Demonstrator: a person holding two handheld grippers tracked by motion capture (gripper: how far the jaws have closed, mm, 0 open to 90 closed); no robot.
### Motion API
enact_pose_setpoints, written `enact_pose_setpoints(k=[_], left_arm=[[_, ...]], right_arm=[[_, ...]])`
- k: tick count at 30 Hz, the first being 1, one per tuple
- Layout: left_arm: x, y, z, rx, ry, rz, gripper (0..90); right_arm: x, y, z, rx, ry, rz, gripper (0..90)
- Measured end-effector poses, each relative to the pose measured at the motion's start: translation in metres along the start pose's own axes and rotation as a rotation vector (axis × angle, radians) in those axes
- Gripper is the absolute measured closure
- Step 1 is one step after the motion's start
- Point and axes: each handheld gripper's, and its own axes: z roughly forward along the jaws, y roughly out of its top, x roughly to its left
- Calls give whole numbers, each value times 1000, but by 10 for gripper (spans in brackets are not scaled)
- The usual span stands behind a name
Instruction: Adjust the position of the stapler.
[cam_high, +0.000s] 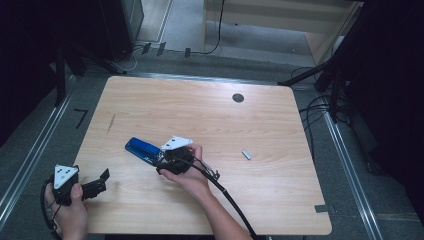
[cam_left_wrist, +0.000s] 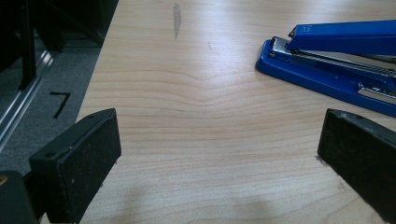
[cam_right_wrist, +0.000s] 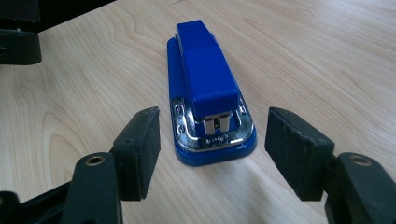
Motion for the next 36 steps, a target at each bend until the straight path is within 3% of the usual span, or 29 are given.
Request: enact_pose_setpoints(k=[11,24,36], left_arm=[[0,0,0,6,-6,8,0],[-1,0,1,6,-5,11,0],[-1,0,1,10,-5,9,31]], right_arm=[[0,5,17,18,3,-8,397],[-4,13,35,15,25,16,508],[2,15,48,9,26,-27,594]])
